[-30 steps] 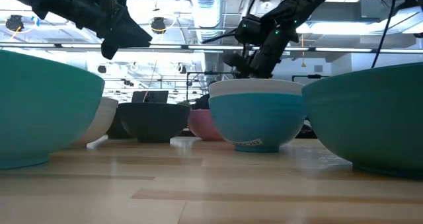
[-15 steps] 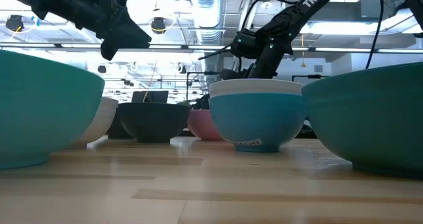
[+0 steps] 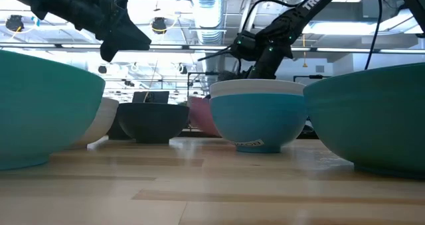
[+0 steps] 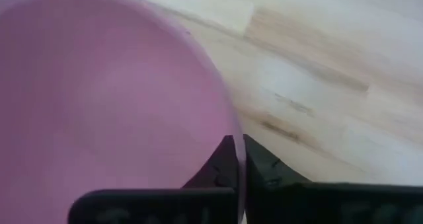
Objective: Nest bowls inside each other
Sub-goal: Stack the pink bowl on top of the right white bowl
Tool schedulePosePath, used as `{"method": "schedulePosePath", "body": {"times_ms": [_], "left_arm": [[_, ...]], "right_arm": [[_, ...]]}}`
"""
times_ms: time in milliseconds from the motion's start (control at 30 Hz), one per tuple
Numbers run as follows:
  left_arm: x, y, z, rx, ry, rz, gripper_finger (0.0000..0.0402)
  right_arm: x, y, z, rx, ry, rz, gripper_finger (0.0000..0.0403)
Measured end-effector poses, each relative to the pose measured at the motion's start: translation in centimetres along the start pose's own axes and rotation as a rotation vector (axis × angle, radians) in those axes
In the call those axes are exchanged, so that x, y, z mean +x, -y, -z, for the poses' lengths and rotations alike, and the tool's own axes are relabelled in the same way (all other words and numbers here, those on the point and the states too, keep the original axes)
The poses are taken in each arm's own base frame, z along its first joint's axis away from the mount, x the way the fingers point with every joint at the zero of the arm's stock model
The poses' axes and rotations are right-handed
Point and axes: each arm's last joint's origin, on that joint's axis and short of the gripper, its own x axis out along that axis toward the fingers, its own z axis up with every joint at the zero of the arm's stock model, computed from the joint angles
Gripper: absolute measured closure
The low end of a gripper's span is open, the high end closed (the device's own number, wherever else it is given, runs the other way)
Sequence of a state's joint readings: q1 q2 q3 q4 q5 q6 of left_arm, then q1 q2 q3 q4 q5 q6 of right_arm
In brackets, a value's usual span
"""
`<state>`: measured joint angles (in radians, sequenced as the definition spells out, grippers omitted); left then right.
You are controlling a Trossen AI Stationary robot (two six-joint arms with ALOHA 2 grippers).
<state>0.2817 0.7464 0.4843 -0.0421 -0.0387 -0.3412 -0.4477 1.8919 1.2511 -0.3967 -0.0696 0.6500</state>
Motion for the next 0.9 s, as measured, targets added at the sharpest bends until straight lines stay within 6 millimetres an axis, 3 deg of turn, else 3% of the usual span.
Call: {"method": "schedulePosePath", "body": {"times_ms": [267,367,567,700,900], "left_arm": [[0.0,0.0,0.0,0.000,-0.002,-0.001,0.0324],[0.0,0.0,0.0,0.000,-0.002,-0.002,0.0324],[0.0,-0.1,0.0,0.000,0.003,-0.015,0.0324],[0.0,-0.1,0.0,-0.001,0.007,-0.027,0.0324],[0.0,-0.1,0.0,-0.008,0.009,-0.029,0.0324]], "right_arm": [[-0.8,-0.1,0.3,0.024,-0.066,-0.048,0.0391],[-3.3,-1.0,-0.4,0.000,-0.048,-0.058,0.0392],[-10.3,-3.1,-1.0,-0.116,0.006,0.002,0.0388],[-13.6,-4.8,0.8,-0.193,-0.054,0.033,0.0392],[-14.6,-6.9,5.1,-0.261,-0.187,0.123,0.0370]]}}
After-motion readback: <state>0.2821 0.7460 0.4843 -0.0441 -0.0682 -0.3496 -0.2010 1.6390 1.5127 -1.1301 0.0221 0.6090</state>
